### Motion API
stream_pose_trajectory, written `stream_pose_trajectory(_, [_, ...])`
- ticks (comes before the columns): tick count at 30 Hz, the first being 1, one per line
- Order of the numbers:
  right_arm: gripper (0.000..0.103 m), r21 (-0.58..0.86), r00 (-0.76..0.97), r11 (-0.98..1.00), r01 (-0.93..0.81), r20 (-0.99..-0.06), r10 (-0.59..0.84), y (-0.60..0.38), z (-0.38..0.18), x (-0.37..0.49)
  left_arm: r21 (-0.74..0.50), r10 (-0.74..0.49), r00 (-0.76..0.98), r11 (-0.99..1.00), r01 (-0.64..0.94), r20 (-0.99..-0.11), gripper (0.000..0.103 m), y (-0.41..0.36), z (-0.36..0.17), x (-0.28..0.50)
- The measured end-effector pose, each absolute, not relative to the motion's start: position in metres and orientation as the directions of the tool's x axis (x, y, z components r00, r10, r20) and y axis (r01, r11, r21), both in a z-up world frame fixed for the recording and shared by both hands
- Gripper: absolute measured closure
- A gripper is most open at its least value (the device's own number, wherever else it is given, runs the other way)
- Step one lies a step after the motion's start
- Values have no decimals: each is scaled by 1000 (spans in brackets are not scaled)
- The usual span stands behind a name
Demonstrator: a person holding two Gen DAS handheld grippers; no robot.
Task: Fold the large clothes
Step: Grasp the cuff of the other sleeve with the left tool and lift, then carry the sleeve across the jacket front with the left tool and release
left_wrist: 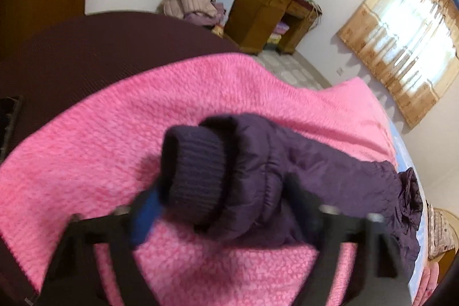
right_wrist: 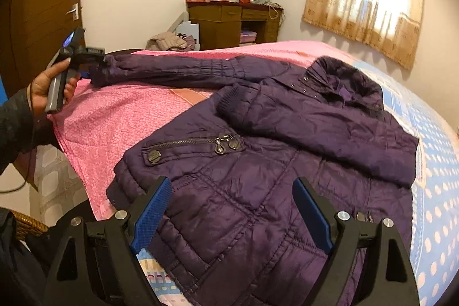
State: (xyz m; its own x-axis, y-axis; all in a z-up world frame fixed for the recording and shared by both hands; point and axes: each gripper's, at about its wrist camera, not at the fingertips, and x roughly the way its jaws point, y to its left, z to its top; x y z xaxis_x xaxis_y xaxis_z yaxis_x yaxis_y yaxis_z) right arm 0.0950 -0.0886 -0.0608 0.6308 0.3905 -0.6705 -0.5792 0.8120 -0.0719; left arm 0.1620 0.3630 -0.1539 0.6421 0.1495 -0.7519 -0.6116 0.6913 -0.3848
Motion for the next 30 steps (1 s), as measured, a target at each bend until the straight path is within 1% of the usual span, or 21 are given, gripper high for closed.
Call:
stream_pose_trajectory(1, [17, -61, 633, 819, -570, -668, 391, -92, -61, 96, -374, 152, 639, 701, -608, -754, 45, 363, -155, 161])
stream_pose_trajectory(2, [17, -45, 638, 831, -555, -664, 390, -96, -62, 97, -371, 144, 645, 717, -591, -750, 51, 360, -156, 162])
stream_pose_trajectory(3, [17, -35, 642, 839, -543, -661, 388, -99, -62, 98, -372, 139, 656, 728, -576, -742, 60, 358, -154, 162])
stream_pose_trajectory(6, [17, 12, 659, 869, -495, -647, 385, -113, -60, 102, -357, 153, 680, 757, -548, -717, 70, 349, -139, 158])
stream_pose_trajectory(10, [17, 61, 695, 900, -432, -613, 375, -134, -55, 103, -335, 187, 708, 780, -529, -681, 73, 340, -114, 154])
stream_pose_trajectory(15, [17, 145, 737, 928, -342, -572, 361, -168, -50, 105, -272, 249, 733, 815, -512, -633, 74, 323, -69, 167])
stream_pose_trajectory(19, [17, 194, 766, 943, -271, -549, 333, -198, -47, 105, -268, 255, 769, 835, -481, -586, 76, 298, -28, 186])
stream_pose_trajectory(21, [17, 208, 779, 947, -246, -539, 321, -209, -46, 104, -262, 240, 806, 863, -433, -542, 77, 273, -1, 196])
stream_pose_trajectory(25, [17, 228, 790, 950, -215, -532, 306, -228, -48, 100, -211, 190, 872, 927, -311, -452, 79, 207, 49, 220])
stream_pose_trajectory(27, [17, 242, 795, 950, -196, -528, 299, -239, -52, 97, -185, 130, 903, 957, -222, -410, 79, 163, 73, 233])
stream_pose_trajectory(30, [17, 264, 805, 952, -154, -525, 276, -256, -58, 92, -128, 32, 931, 988, -83, -363, 80, 90, 93, 246])
